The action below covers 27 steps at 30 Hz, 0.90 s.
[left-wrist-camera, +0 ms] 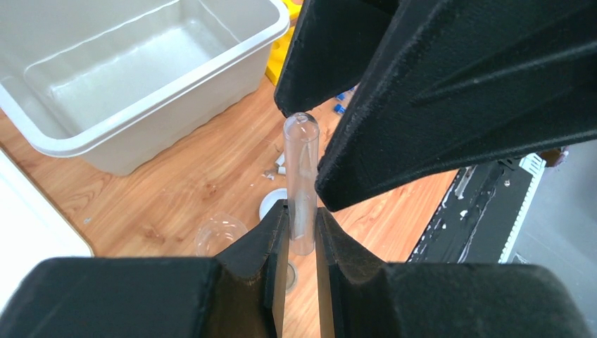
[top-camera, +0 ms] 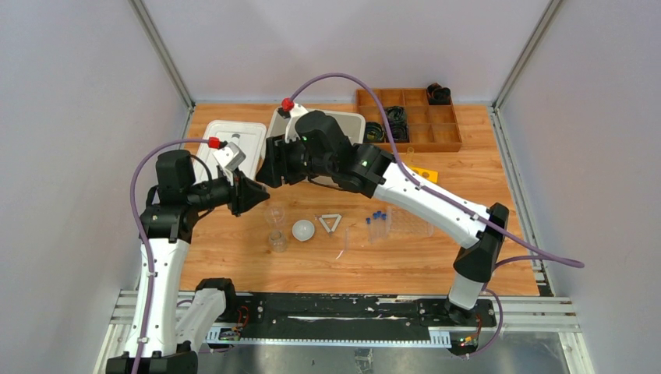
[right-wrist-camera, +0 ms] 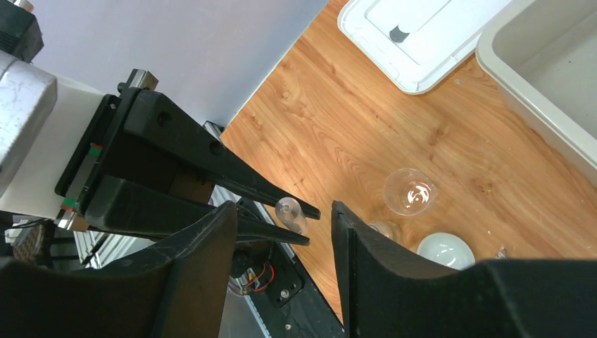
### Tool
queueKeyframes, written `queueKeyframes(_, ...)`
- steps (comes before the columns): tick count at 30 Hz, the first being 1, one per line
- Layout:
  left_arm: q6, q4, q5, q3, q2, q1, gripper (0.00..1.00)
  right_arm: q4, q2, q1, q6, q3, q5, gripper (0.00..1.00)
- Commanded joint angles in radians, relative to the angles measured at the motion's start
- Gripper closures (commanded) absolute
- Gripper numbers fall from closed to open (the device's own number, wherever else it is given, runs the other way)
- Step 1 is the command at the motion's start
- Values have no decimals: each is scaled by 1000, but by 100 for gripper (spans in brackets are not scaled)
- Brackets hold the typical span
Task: Organize the chemistry lab equipment
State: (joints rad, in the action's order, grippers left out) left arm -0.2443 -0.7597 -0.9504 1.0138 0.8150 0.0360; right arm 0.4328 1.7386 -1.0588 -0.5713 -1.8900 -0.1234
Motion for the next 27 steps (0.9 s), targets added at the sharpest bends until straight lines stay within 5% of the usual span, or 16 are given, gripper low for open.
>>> queueKeyframes(1, -31, -12, -2, -7, -8, -1, 100, 40, 32, 6, 29, -61, -34, 47)
queueKeyframes(9, -48, -24, 3, -12, -9, 0, 100, 94, 95, 6, 44, -120, -44, 59)
queueKeyframes(16, -48, -26, 23, -18, 0, -1, 100, 104, 69, 20, 63, -96, -38, 92)
queueKeyframes(17, -46, -26, 31, -17, 3, -1, 88, 110, 60, 24, 69, -90, -35, 97)
queueKeyframes(20, -26, -27, 53, -16, 11, -1, 23, 121, 19, 46, 86, -49, -20, 100)
queueKeyframes(21, -21, -27, 56, -15, 13, -1, 9, 126, -2, 58, 96, -29, -7, 100)
queueKeyframes(22, -14, -27, 62, -13, 14, -1, 1, 133, -25, 71, 109, -4, 12, 100)
queueKeyframes(27, 2, -27, 105, -2, 16, -1, 0, 138, -193, 177, 185, 201, 154, 100)
